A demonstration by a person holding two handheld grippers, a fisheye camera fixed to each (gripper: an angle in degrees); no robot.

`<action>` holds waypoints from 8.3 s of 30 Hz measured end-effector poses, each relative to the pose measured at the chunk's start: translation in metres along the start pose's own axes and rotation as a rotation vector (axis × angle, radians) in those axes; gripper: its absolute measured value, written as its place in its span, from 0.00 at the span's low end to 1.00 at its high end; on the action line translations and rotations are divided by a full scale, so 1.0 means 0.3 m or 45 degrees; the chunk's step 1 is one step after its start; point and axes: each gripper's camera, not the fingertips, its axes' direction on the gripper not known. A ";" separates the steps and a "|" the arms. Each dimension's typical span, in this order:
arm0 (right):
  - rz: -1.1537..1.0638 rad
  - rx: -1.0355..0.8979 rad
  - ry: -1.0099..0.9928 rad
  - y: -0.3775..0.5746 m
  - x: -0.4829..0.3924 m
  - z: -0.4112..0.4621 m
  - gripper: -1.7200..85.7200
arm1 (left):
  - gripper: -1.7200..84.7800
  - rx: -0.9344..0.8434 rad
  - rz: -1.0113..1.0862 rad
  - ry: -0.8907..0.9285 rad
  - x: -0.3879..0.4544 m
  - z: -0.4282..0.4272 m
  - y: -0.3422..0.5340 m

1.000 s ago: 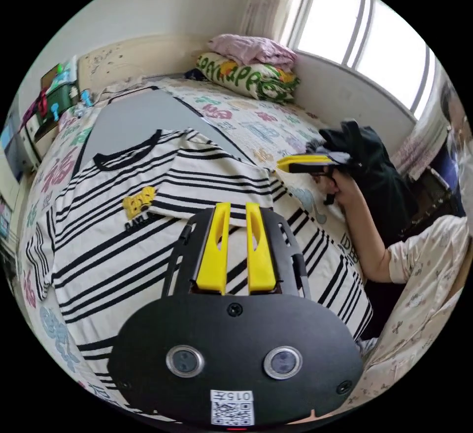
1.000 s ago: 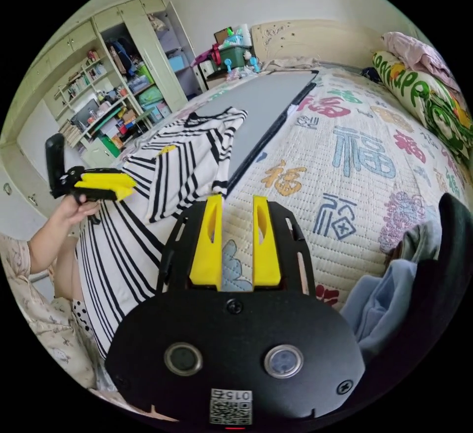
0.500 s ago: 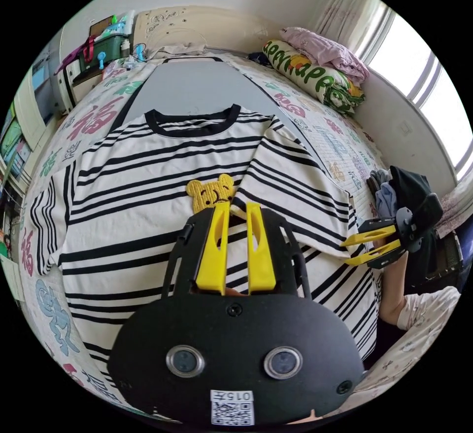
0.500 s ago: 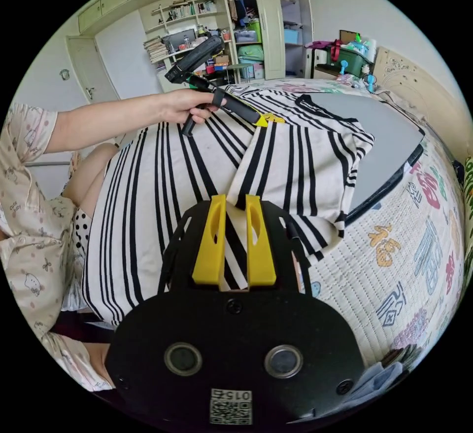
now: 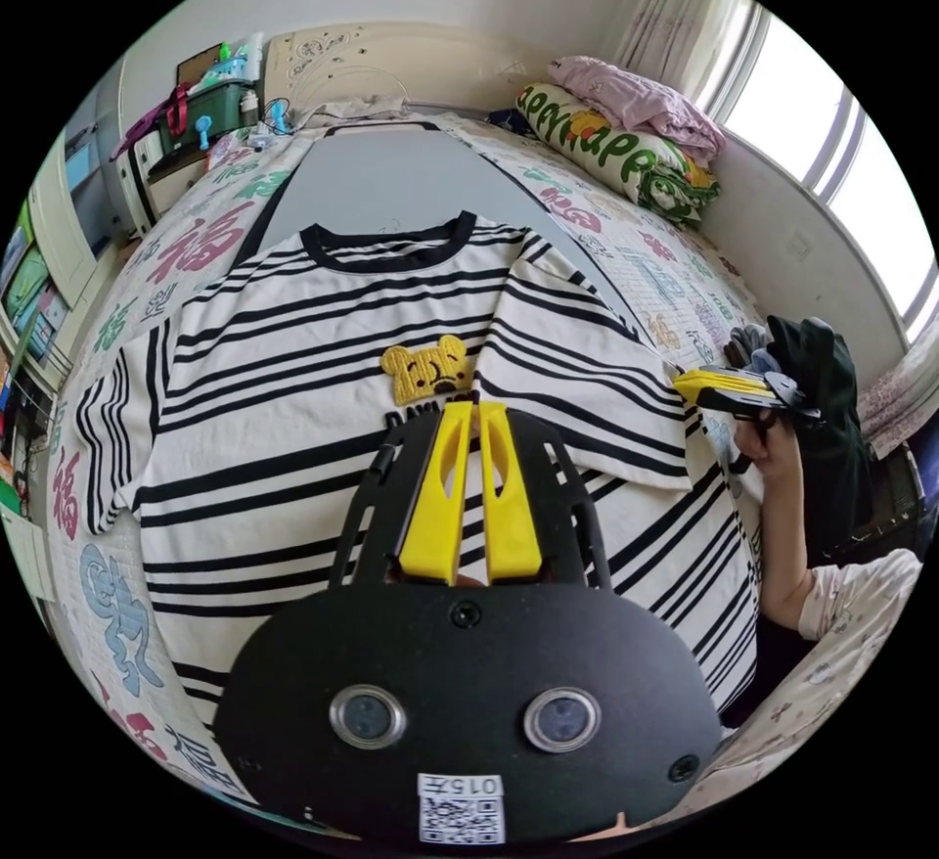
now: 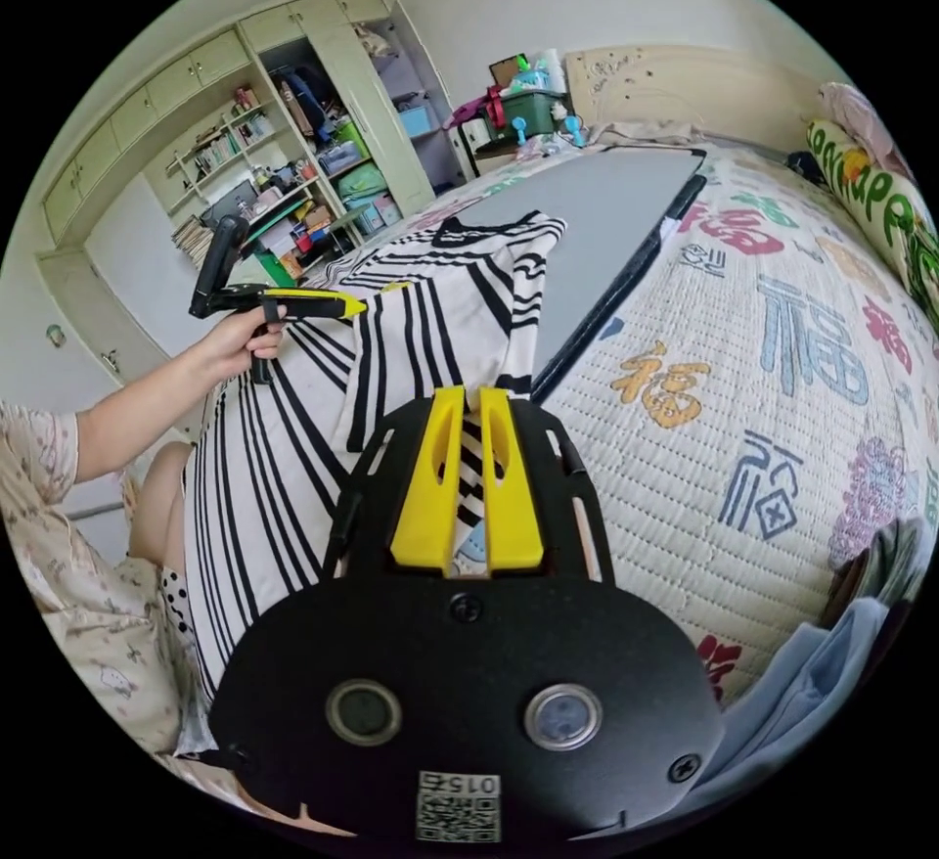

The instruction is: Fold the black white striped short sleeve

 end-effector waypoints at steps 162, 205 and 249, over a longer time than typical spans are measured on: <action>-0.020 -0.493 0.265 -0.673 0.517 1.979 0.06 | 0.03 0.109 0.548 -0.165 -0.556 -0.240 0.537; -0.076 -0.637 0.061 -0.320 0.723 1.418 0.08 | 0.09 -0.005 0.529 0.184 -0.412 0.103 0.672; 0.121 0.088 0.369 -0.292 0.359 0.591 0.02 | 0.02 0.553 0.101 0.291 -1.042 -0.271 0.008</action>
